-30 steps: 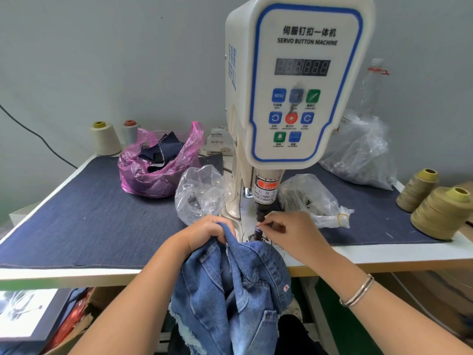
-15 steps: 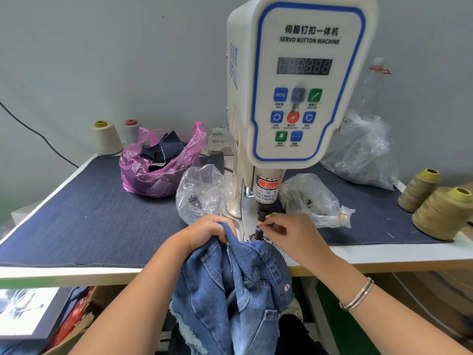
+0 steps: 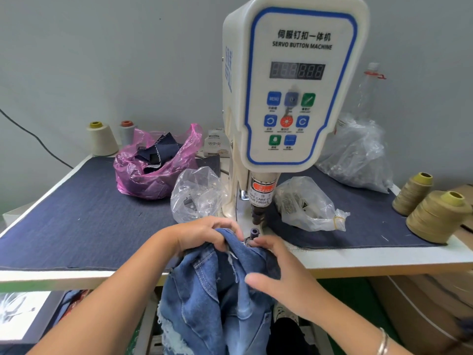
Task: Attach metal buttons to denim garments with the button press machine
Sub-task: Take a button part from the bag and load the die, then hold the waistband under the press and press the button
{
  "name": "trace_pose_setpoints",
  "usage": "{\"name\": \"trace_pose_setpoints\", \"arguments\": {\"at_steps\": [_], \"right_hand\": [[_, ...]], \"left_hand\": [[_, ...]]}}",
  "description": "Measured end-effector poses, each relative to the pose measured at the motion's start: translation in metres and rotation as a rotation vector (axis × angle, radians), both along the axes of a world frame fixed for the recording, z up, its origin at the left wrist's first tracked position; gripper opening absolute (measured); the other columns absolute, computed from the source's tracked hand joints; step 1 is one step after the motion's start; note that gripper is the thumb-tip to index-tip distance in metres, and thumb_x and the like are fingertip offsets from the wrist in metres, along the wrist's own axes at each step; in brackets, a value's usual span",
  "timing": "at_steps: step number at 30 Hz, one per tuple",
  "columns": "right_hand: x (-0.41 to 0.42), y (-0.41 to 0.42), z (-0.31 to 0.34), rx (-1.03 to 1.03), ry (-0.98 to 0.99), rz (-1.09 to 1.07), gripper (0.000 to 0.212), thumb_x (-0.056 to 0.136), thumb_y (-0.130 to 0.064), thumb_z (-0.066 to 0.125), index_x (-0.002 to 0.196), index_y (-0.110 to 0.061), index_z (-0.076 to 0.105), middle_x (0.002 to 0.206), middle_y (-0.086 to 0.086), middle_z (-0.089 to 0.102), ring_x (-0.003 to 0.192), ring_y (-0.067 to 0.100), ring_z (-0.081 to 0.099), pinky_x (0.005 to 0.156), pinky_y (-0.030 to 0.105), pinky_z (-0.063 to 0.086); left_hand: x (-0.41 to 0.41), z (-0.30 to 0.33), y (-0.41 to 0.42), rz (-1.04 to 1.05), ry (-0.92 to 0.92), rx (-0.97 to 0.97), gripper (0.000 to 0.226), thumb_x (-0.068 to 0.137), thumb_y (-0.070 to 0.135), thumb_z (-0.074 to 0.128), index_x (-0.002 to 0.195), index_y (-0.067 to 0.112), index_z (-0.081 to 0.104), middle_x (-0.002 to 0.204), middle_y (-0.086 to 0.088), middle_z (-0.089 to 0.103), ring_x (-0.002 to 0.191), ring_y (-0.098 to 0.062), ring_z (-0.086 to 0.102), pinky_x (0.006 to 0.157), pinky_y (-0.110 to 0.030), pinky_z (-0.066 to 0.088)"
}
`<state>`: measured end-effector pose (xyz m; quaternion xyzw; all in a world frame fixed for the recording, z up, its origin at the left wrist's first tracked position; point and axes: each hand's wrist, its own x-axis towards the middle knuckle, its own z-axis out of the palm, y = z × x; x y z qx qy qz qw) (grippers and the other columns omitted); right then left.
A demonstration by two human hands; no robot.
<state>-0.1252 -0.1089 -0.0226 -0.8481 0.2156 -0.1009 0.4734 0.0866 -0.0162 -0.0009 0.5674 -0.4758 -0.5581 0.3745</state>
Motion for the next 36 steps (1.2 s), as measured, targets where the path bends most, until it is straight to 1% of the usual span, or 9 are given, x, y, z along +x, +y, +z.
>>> {"name": "trace_pose_setpoints", "arguments": {"at_steps": [3,7,11,13,20,23,27,30,36], "right_hand": [[0.007,0.000,0.007,-0.036,0.158,0.030,0.083,0.051,-0.072,0.068,0.126,-0.048,0.039,0.125,-0.023,0.051,0.116,-0.001,0.047,0.100,0.027,0.042],[0.013,-0.012,0.023,0.143,0.151,0.052,0.029,0.058,-0.055,0.073,0.079,-0.036,0.068,0.074,-0.016,0.067,0.071,-0.002,0.062,0.068,0.016,0.047],[0.008,-0.026,0.025,0.487,0.073,0.047,0.032,0.066,-0.023,0.072,0.098,-0.020,0.074,0.097,0.009,0.074,0.093,0.024,0.070,0.085,0.033,0.053],[0.006,-0.029,0.020,0.645,0.053,0.040,0.038,0.069,-0.015,0.068,0.106,-0.010,0.071,0.104,0.018,0.071,0.095,0.029,0.068,0.086,0.034,0.052],[0.004,-0.039,0.008,0.985,0.054,-0.140,0.035,0.072,-0.038,0.068,0.089,-0.008,0.077,0.100,0.020,0.071,0.087,0.031,0.069,0.086,0.040,0.054],[0.010,-0.042,0.009,1.005,0.086,-0.188,0.039,0.071,-0.042,0.070,0.090,-0.009,0.078,0.102,0.019,0.071,0.088,0.032,0.070,0.084,0.041,0.055],[0.019,-0.046,0.013,0.990,0.051,-0.225,0.031,0.084,-0.037,0.065,0.089,-0.009,0.078,0.104,0.020,0.071,0.089,0.032,0.070,0.078,0.039,0.057],[0.020,-0.053,0.017,0.936,0.041,-0.212,0.027,0.087,-0.034,0.063,0.089,-0.013,0.078,0.099,0.016,0.073,0.084,0.029,0.072,0.068,0.034,0.057],[0.020,-0.067,0.005,0.812,0.133,-0.182,0.022,0.085,-0.035,0.064,0.092,-0.019,0.078,0.100,0.013,0.073,0.087,0.026,0.072,0.077,0.033,0.056]], "left_hand": [[-0.009,0.019,-0.005,-0.090,0.077,0.055,0.041,0.068,-0.002,0.054,0.107,0.013,0.054,0.098,-0.008,0.064,0.085,-0.018,0.061,0.078,-0.028,0.051],[-0.017,0.032,-0.011,-0.127,0.008,0.055,0.041,0.072,0.003,0.063,0.111,0.012,0.053,0.100,-0.006,0.064,0.087,-0.019,0.062,0.084,-0.030,0.051],[-0.014,0.038,-0.007,-0.158,-0.187,0.133,0.054,0.073,0.016,0.072,0.121,0.020,0.048,0.088,0.010,0.069,0.080,-0.008,0.065,0.073,-0.020,0.051],[-0.013,0.035,-0.004,-0.158,-0.283,0.193,0.067,0.069,0.027,0.077,0.128,0.027,0.044,0.098,0.011,0.070,0.089,-0.008,0.068,0.079,-0.021,0.052],[-0.007,0.017,0.016,-0.130,-0.295,0.219,0.082,0.058,0.043,0.080,0.129,0.018,0.046,0.133,-0.003,0.056,0.125,-0.018,0.053,0.109,-0.042,0.039],[-0.011,0.010,0.016,-0.145,-0.212,0.230,0.071,0.065,0.037,0.079,0.128,0.018,0.051,0.129,-0.001,0.062,0.120,-0.016,0.058,0.103,-0.036,0.045],[-0.013,0.006,0.010,-0.010,-0.185,0.143,0.030,0.074,0.020,0.073,0.103,0.019,0.065,0.103,0.001,0.073,0.099,-0.017,0.069,0.084,-0.024,0.053],[-0.007,0.002,0.008,0.157,-0.154,0.092,0.041,0.069,0.009,0.063,0.109,0.011,0.064,0.096,-0.001,0.073,0.092,-0.017,0.068,0.081,-0.024,0.052],[-0.003,-0.006,0.001,0.236,-0.059,0.117,0.053,0.062,0.004,0.052,0.114,0.015,0.062,0.094,-0.002,0.072,0.086,-0.013,0.068,0.072,-0.020,0.050]]}}
